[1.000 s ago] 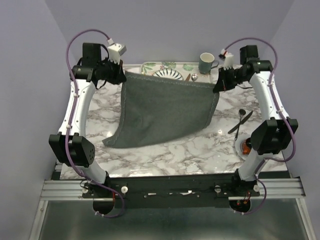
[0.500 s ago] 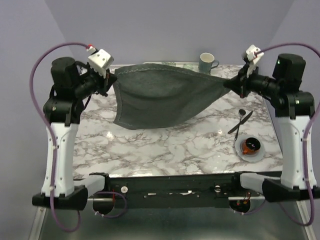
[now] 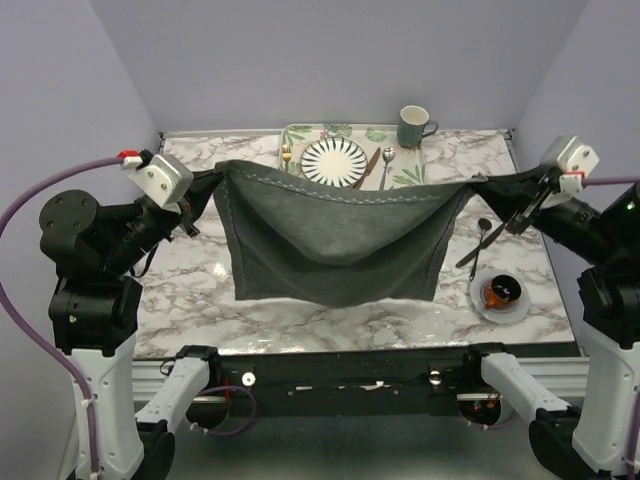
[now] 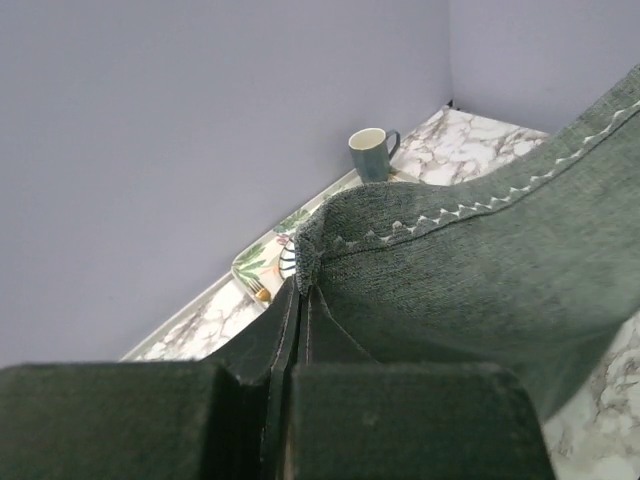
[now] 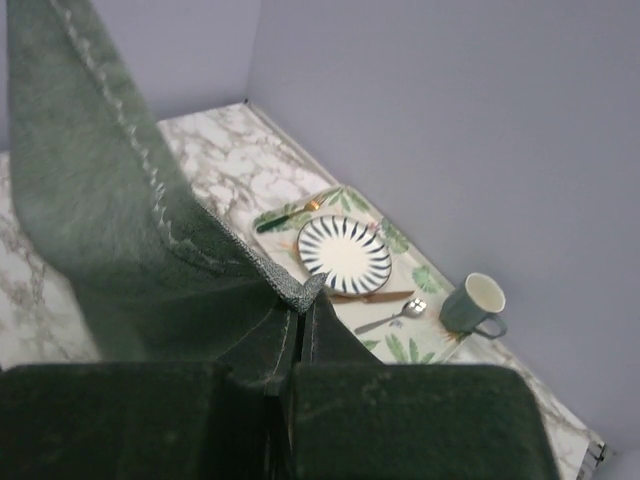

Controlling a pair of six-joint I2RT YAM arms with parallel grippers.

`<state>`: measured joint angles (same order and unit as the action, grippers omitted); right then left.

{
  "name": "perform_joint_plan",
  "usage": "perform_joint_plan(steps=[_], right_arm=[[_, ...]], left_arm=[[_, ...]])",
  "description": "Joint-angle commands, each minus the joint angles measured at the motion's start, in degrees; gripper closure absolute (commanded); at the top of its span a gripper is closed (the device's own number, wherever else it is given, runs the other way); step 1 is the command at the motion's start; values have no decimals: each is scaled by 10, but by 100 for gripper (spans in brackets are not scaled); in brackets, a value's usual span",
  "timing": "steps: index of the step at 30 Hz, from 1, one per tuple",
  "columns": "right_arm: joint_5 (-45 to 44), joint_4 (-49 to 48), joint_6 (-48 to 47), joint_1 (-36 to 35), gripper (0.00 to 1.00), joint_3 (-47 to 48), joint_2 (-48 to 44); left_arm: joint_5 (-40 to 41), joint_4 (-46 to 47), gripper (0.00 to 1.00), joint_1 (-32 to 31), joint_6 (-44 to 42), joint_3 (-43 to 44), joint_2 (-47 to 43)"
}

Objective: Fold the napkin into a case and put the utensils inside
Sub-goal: Flatten out the crumpled napkin at the center of the board.

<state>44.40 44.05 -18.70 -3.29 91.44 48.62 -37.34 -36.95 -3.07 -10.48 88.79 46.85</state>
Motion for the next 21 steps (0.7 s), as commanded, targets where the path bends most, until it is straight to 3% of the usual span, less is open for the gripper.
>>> perform_joint_plan(steps=[1,5,9,16,21], right_arm=[[-65,-16,51,-1,99,89,99],[-136,19,47,-2,99,139,187],[-165,-5,38,-2,99,76,252],[-204,-83,28,-2,99,-9,381],[-189,-99,31,-1,99,35,494]], left_arm=[[21,14,100,3,79,34,50],[84,-10,100,3,100,50,121],[122,-2,100,3,98,-4,163],[176,161,100,4,87,-186,236],[149,248,100,7,78,-203,342]])
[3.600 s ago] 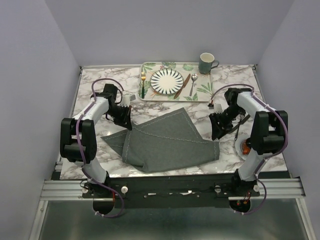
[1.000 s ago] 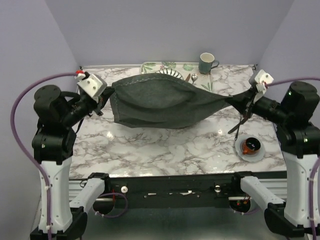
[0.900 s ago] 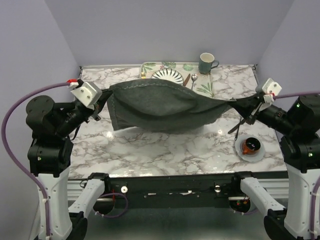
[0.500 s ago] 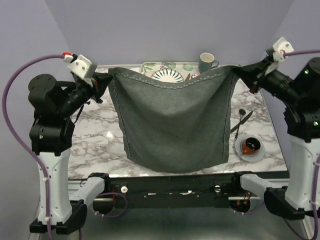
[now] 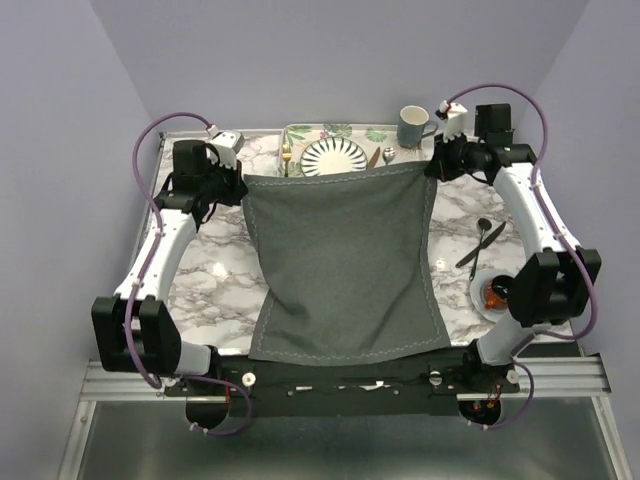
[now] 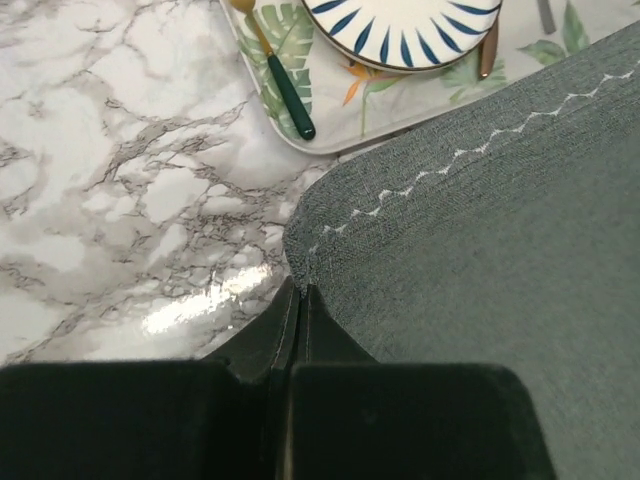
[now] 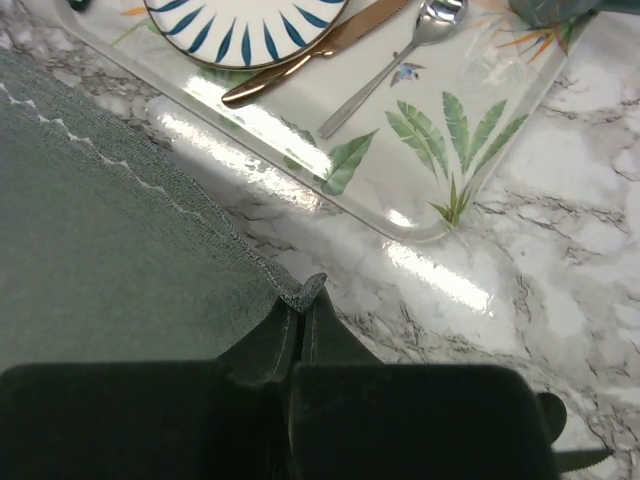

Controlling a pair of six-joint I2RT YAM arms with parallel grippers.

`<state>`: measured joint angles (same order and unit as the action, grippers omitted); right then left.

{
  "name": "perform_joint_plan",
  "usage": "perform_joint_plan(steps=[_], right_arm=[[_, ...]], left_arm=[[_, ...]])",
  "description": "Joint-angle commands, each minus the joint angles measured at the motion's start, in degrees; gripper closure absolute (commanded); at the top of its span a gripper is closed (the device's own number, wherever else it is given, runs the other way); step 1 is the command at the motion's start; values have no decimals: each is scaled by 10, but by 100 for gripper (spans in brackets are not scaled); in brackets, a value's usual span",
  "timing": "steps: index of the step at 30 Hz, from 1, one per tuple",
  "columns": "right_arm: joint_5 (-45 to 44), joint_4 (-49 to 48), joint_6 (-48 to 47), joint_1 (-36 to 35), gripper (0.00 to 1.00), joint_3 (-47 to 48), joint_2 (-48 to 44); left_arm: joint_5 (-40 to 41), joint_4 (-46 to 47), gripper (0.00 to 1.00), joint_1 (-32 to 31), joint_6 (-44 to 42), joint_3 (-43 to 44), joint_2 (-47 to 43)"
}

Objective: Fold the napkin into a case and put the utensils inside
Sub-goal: Flatten out the crumpled napkin at the center of the board, then fold and flatten the napkin at the center of the board.

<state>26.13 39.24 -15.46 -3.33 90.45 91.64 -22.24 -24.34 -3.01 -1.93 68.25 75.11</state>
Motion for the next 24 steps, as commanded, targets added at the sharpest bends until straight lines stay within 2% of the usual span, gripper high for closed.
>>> perform_joint_plan(steps=[1,8,15,17,19,24], right_arm=[[-3,-52,2,-2,99,50,78],[13,-51,-13,-2,99,84,146],[7,-23,-81,10,99,42,94],[17,-7,-112,21,99,22,79],[27,14,-168,24,99,6,57],[51,157,-340,24,99,-44,36]], left_arm=[[-11,139,100,6,-7,7,73],[-57,149,100,7,-39,37,178],[-156,70,100,12,-133,43,144],[-223,5,100,12,-202,37,117],[-255,-52,100,12,-240,16,99],[-280,-227,100,-1,-427,-5,79]])
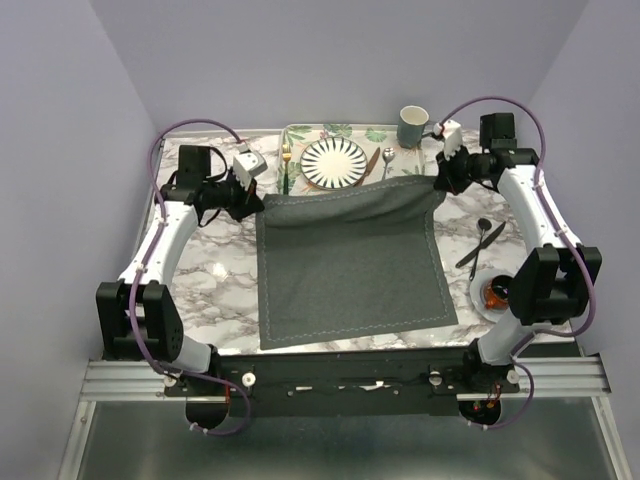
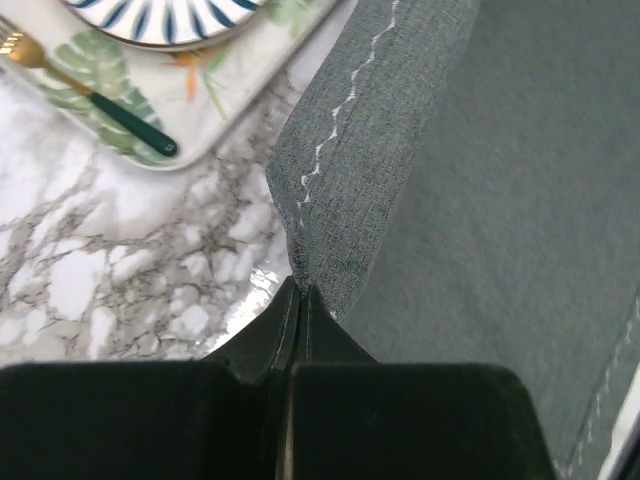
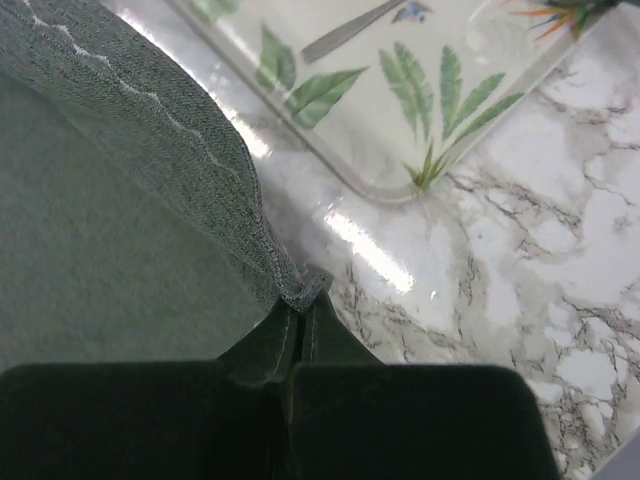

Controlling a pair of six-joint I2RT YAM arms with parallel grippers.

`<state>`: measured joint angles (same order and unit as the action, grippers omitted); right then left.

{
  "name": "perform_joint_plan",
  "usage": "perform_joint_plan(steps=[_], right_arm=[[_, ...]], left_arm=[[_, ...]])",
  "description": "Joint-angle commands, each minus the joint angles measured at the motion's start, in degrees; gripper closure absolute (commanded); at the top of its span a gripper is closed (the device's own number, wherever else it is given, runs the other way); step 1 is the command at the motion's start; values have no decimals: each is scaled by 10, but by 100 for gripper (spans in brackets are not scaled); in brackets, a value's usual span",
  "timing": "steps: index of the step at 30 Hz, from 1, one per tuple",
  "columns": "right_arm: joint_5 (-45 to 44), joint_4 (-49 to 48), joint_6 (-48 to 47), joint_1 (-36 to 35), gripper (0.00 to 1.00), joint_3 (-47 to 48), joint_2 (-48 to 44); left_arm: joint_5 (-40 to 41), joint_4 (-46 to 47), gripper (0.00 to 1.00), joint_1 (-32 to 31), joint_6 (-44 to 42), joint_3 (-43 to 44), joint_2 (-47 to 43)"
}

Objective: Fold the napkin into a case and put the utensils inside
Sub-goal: Fold and flatten the napkin at the center of the board.

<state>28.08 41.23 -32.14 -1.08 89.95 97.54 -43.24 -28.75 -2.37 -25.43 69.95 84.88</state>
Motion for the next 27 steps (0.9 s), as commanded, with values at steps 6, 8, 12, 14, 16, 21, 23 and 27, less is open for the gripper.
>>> perform_joint_plan(steps=[6,8,12,14,16,21,23,27], right_arm=[[-6,175,-260,-15,99,-140,-35],[-21,156,-257,-35,99,-161,-24],[-72,133,-234,-66,99,-184,8],[-86,124,-221,-77,99,-188,21],[-103,117,-210,-81,99,-188,42],[-109,95,-161,-85,99,-153,86],[-98,104,-133,-87,99,-130,107],[-70,120,-115,-87,99,-103,108]], left_arm=[[31,-227,100,-74,-248,-101,-34],[94,-210,100,-119,-236,-114,-8],[171,-170,100,-140,-185,-101,63],[212,-165,100,-137,-175,-79,109],[228,-160,100,-123,-178,-62,132],[245,-161,100,-75,-203,-7,187],[242,-163,100,-56,-220,20,199],[203,-179,100,-37,-251,48,195]])
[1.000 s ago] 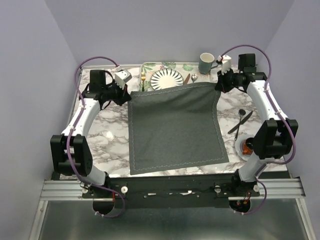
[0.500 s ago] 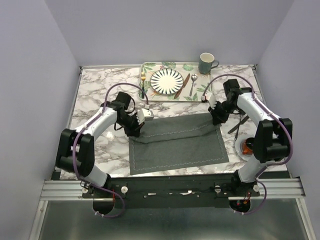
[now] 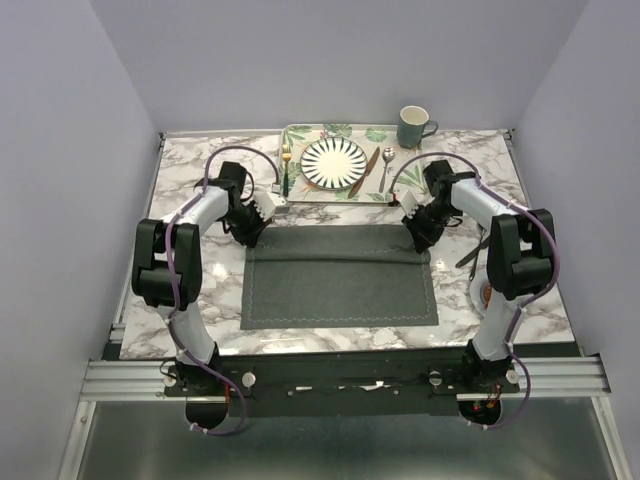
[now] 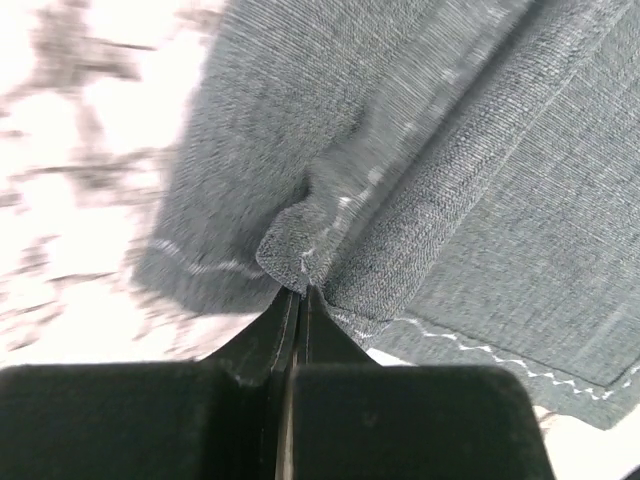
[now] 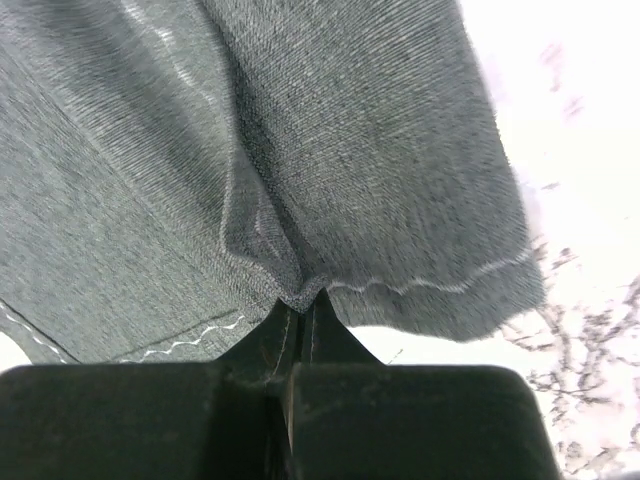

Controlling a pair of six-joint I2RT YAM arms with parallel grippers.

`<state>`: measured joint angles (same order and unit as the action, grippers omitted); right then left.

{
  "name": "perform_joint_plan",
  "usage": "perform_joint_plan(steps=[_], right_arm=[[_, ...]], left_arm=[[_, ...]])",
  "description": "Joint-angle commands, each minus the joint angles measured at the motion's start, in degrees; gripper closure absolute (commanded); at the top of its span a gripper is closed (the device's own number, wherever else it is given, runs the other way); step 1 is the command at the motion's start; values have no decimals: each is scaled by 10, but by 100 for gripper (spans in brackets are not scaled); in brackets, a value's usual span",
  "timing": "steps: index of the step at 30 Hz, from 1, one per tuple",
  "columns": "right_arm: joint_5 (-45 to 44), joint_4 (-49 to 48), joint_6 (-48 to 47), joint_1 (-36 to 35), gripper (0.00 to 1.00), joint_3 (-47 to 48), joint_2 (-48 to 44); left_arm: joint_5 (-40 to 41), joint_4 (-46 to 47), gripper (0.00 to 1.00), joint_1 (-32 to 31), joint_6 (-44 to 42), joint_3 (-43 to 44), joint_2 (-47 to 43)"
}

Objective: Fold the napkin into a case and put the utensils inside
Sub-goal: Fold and flatten the napkin at the center of the board.

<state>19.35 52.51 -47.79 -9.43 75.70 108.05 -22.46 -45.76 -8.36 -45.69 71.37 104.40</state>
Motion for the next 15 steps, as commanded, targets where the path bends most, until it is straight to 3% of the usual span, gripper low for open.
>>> perform_joint_plan(steps=[1,3,6,8,10,14,15], right_arm=[[20,10,34,-4,99,34,-1],[29,26,21,-4,99,24,-17],[42,47,2,-4,89,7,-32],[48,68,-7,-5,74,4,-31],[49,74,-2,-5,58,5,-23],[39,78,21,-6,43,26,1],[33,80,24,-6,43,38,6]], left_arm=[[-32,-24,100,25,-58,34,-3],[-57,-38,100,27,-96,25,-23],[-92,-52,100,27,-141,-15,-56],[-101,-62,95,26,-159,-40,-71],[-98,-63,82,26,-157,-52,-72],[-87,-54,64,25,-114,-41,-54],[-81,-50,52,25,-105,-37,-52]])
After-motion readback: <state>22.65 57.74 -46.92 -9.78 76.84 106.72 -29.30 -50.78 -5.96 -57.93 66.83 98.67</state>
